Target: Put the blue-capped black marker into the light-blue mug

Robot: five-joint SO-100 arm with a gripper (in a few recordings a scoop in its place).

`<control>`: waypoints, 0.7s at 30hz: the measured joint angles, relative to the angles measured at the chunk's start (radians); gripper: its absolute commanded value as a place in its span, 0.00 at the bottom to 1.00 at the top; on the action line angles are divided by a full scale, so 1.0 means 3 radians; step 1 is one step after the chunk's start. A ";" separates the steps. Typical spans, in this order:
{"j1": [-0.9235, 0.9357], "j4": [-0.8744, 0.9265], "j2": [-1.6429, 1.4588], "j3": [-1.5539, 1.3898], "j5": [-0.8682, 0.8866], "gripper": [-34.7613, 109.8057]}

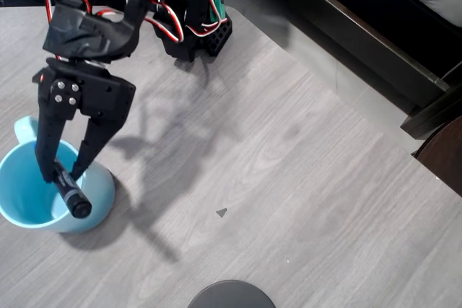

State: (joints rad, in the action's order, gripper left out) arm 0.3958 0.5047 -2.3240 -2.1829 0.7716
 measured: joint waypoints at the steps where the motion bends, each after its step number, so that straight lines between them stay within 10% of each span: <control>1: 0.0005 -0.0036 0.0031 0.0000 0.0010 0.24; 21: 0.0036 -0.0205 0.0435 -0.0010 0.0051 0.39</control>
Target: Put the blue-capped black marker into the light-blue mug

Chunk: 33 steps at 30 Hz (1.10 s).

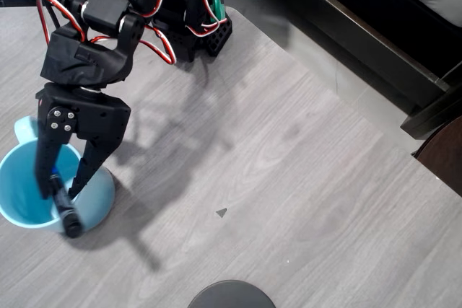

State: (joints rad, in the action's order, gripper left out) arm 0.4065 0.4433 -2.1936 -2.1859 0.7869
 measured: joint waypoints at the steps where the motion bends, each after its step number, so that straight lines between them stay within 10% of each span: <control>1: -0.0010 0.0000 0.0000 0.0000 0.0000 0.41; 33: -0.1708 0.1682 -0.0107 0.0414 -0.1744 0.24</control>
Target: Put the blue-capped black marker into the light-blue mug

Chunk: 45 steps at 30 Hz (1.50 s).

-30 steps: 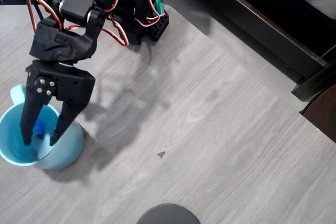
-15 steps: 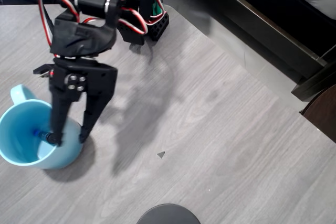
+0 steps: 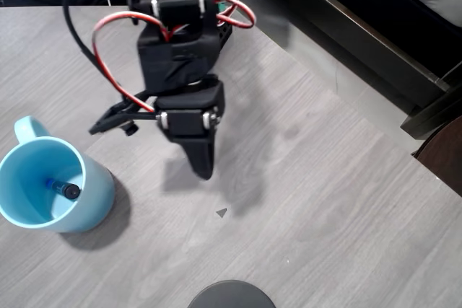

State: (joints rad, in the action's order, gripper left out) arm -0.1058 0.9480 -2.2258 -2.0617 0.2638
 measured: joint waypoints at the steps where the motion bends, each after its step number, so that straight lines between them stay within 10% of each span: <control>1: 0.0010 -0.0031 -0.0061 -0.0072 -0.0020 0.24; 45: 0.0353 0.0706 -0.3615 -0.3109 -0.0731 0.24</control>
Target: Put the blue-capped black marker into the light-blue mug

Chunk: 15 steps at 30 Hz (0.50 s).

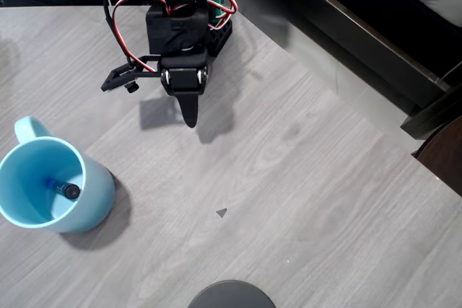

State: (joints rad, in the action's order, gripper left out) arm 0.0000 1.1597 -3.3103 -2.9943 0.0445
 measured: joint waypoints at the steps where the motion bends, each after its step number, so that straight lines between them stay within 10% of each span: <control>1: -0.0005 0.0020 0.0000 -0.0041 0.0000 0.24; 15: -0.0118 0.0036 0.0000 -0.0297 0.0031 0.24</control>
State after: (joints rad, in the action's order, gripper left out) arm -0.0353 1.1704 -3.3103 -3.0833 0.0537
